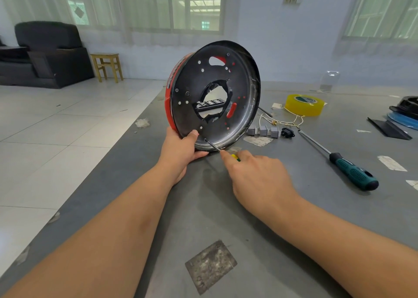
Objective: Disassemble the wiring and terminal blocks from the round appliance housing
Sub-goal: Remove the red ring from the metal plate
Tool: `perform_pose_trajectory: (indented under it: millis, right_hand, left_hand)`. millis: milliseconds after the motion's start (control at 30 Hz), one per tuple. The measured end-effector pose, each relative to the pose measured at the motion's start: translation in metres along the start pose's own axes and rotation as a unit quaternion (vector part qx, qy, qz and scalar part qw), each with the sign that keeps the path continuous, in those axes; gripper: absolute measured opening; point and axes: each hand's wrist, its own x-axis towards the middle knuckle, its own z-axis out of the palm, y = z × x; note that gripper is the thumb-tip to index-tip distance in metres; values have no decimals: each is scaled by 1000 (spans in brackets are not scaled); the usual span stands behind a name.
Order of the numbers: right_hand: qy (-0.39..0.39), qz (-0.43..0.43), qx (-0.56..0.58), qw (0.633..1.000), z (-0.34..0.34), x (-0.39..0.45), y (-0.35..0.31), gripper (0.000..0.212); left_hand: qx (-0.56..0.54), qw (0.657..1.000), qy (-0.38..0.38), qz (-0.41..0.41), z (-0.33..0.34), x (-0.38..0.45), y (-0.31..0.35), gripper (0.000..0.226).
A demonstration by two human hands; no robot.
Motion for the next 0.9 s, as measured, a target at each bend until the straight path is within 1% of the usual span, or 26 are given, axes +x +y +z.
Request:
perform_pose_trajectory:
  millis: [67,133,200,267,367,433,467,500,533,600,633,667,700,733,767,800,833,900]
  right_hand:
    - [9,38,83,996,4,2,-2,47]
    - [17,83,214,973,8,2,1,44]
    - [28,126,343,931,12,4,7,41]
    - [26,166,443,881,14,6,13,34]
    - [27,250,575,778,14,8,14,34]
    - [43,290,636,714,16,9,14,31]
    - [54,303,661,684,17,10,14,33]
    - [65,313,689,650,19,10,15,35]
    - [78,319,723,608,19,11,16,36]
    - [109,323,785,517,19,12,19,32]
    - [120,321,806,483,19,12,21,30]
    - [128,313,820,463,19,12,23,27]
    - [136,300,828,453,19,13,24,23]
    - [143,286,833,452,19,14,25,19]
    - [150,272,831,462,19,15,26,14]
    - [154,262,823,479,18,15,25,12]
    - [153,259,810,504,18,15,24,16]
    - [121,266,768,571,16,13,23,38]
  left_hand:
    - [-8,1000,12,8,-1,0,-1,28]
    - [-2,1000,24,17,-1,0,-2,29]
    - [1,999,37,19,-1,2,-3,29]
    - [1,999,47,17,-2,4,-3,29]
    - [1,998,66,17,-2,6,-4,29]
    - [-9,997,78,17,-3,8,-4,28]
    - [-18,996,83,15,-4,8,-4,27]
    - [-30,996,86,12,-5,8,-3,26]
    - [-40,995,88,8,-5,9,-3,25]
    - [-53,994,91,0,-5,9,-2,24]
    - [-56,994,93,-3,-5,9,-1,24]
    - [-56,994,94,-6,-5,9,-1,23]
    - [-56,994,94,-8,-5,9,-1,23]
    - [-55,994,94,-9,-4,9,-1,23]
    - [-52,994,92,-9,-4,9,-1,22]
    - [-49,994,93,-10,-4,9,-1,21]
    - [-45,994,94,-10,-4,8,-1,20]
    - [-35,994,99,-11,-4,9,-1,20]
